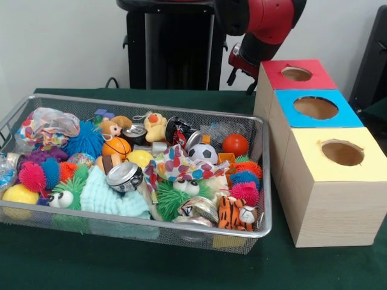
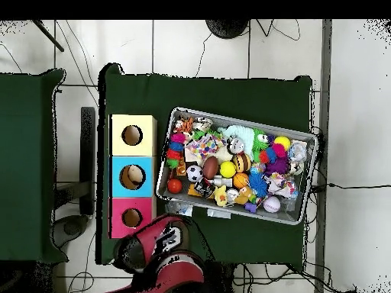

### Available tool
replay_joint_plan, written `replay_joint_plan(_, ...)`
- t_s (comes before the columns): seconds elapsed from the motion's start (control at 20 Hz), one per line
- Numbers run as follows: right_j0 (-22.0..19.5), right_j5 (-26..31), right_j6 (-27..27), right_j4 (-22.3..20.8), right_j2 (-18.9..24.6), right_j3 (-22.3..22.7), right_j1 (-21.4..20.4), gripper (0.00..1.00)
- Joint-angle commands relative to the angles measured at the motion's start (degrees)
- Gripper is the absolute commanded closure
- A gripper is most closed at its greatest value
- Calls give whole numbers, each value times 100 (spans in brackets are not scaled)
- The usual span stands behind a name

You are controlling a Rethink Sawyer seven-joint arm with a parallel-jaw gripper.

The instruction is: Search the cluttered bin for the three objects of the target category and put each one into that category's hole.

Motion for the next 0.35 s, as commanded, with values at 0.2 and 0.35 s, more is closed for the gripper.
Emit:
replay_joint_plan(0.2,-545,-745,-625,-339,857,-1440,28,0)
replay_joint_plan(0.35,-614,-740,-604,-430,946,-1415,32,0)
